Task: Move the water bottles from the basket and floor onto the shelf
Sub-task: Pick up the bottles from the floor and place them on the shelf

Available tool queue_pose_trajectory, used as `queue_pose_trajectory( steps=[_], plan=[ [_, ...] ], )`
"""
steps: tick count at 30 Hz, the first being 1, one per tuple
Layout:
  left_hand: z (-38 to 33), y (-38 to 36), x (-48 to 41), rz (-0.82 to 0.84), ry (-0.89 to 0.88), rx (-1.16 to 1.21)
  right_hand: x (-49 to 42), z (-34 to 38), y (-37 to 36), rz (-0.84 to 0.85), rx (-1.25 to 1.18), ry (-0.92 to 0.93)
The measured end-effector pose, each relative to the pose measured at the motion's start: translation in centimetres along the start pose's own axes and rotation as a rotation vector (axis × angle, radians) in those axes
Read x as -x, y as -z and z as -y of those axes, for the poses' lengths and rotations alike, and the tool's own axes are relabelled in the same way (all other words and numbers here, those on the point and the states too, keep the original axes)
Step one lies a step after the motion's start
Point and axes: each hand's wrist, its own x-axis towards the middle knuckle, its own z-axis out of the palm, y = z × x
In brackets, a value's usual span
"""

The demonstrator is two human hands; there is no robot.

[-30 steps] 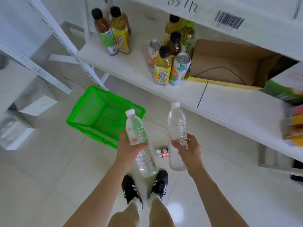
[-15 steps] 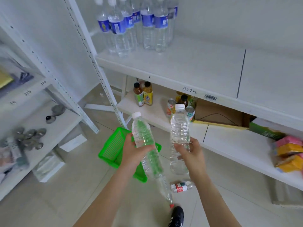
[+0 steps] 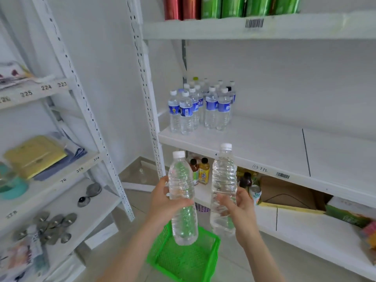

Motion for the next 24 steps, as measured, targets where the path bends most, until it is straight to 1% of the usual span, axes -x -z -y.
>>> queue_pose_trajectory(
  steps=[5, 12, 20, 24],
  plan=[
    [-2.2, 1.0, -3.3, 0.013, -0.074, -0.021, -2.7, 2.0, -2.1, 0.02, -0.025, 0.042],
    [-5.5, -0.6, -10.3, 0.07, -0.152, -0.024, -9.3, 3.5, -3.6, -0.02, -0.061, 0.089],
    [-8.5, -1.0, -19.8, 0.103, -0.17, -0.035, -17.6, 4.5, -5.6, -0.081, -0.057, 0.079],
    [-9.0, -1.5, -25.6, 0.159, -0.179, -0.067, -22.1, 4.4, -6.8, -0.121, -0.088, 0.082]
  ],
)
